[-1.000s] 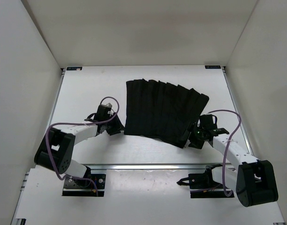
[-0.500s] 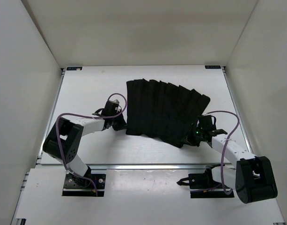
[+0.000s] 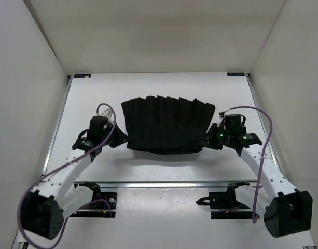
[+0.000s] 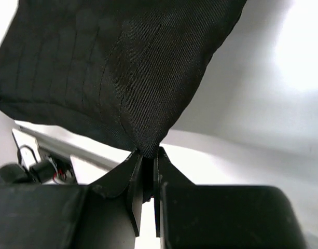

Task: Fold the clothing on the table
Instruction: Fold the skirt

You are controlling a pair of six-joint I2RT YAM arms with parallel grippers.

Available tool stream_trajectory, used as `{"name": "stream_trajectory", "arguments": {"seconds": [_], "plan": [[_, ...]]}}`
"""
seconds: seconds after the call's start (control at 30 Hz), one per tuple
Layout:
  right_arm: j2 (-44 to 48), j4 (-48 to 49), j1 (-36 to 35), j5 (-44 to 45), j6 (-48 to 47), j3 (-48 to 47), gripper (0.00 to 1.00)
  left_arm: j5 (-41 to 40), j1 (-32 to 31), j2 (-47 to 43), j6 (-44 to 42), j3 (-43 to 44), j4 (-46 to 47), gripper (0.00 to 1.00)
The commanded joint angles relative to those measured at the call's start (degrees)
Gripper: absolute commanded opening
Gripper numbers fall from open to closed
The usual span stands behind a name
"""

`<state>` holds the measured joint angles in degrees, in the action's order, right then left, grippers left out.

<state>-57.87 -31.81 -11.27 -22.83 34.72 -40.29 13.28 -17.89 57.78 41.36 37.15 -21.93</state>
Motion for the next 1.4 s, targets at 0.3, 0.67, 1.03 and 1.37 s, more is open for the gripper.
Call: {"name": "stream_trajectory", "arguments": {"seconds": [0.3,0.67,1.03,1.37], "plan": [[19.6,-20.0,-9.9,-3.1,6.7,5.0,0.00,5.1,-4.6,-26.9,7.5,-9.1,-21.7,0.00],[-10.4,-16.0,8.8,-10.6,-12.4,-17.2,0.00,7.9,4.3,13.7,1.6,18.2,-9.2,0.00],[-37.1,-7.8,20.1,-12.0,-13.6,-37.2,0.51,18.3,14.3,49.7,5.0,45.6,1.4,0.33],[-25.5,16.2,12.9,-8.3,3.1,-6.6,0.57,20.3,17.6,44.6,3.9,27.6,12.6,0.50]]}}
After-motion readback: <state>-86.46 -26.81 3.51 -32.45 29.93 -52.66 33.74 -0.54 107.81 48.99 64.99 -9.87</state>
